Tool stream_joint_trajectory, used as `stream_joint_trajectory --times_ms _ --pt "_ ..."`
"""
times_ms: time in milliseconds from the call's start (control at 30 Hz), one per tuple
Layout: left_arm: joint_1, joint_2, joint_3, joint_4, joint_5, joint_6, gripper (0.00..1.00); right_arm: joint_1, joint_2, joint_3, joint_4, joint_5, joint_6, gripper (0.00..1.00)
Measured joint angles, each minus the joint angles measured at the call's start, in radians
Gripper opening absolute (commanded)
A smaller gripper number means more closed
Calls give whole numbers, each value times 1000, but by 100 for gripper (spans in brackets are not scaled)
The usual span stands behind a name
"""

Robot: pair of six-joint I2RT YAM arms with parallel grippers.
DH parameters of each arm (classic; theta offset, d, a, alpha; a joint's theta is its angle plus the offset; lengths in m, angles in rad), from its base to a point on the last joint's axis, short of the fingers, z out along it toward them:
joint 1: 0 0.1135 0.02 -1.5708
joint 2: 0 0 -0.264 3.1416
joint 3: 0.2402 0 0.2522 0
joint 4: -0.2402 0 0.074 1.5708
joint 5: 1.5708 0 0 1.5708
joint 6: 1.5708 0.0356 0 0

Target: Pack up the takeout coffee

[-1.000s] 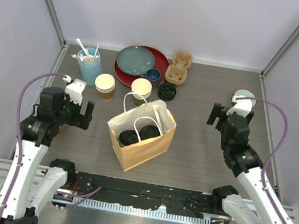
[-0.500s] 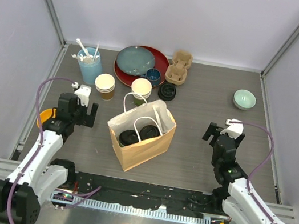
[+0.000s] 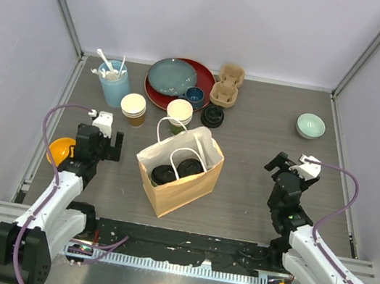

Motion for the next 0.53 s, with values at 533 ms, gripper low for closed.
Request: stream_joint_trajectory --times_ms 533 --pt "1 0 -2 50 -35 -1 100 0 0 -3 7 15 14 92"
